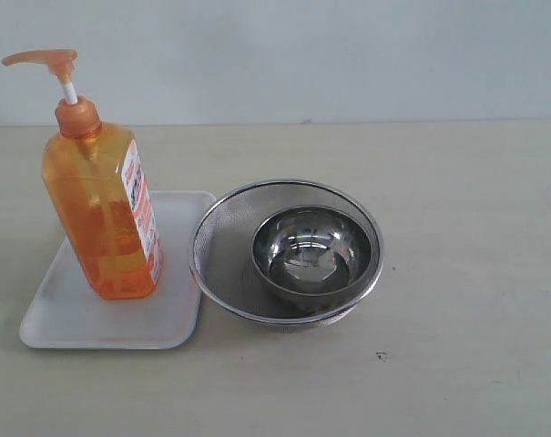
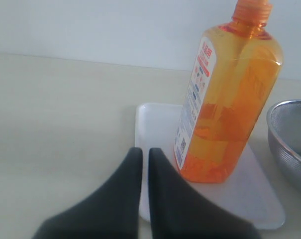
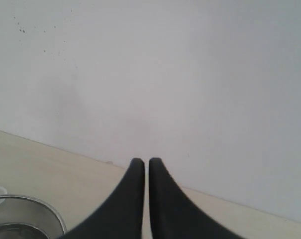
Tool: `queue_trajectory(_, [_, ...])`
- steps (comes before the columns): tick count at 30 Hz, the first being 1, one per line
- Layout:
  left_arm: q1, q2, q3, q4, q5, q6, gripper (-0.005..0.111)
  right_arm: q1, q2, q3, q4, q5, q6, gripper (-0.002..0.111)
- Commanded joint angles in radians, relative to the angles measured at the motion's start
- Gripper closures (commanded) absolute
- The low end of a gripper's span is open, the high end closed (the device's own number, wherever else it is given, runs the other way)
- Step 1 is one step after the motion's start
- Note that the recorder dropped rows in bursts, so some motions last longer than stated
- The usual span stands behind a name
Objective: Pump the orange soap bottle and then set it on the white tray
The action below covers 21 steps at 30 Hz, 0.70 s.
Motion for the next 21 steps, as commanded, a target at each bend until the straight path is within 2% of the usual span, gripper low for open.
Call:
queue_trajectory(1, [-0.004,-0.003,0.003,0.003,0.001,0.007,0.102,-0.060,-0.043,0.036,0.006,-0.042,0.023,0.108])
queue_trajectory(8, [-0.004,-0.003,0.003,0.003,0.001,0.007,0.102,-0.122,-0.138,0.162,0.008,-0.051,0.114,0.108])
queue_trajectory(21, [-0.004,-0.003,0.003,0.003,0.001,0.007,0.102,-0.131,-0.309,0.288,0.011,-0.068,0.154,0.108])
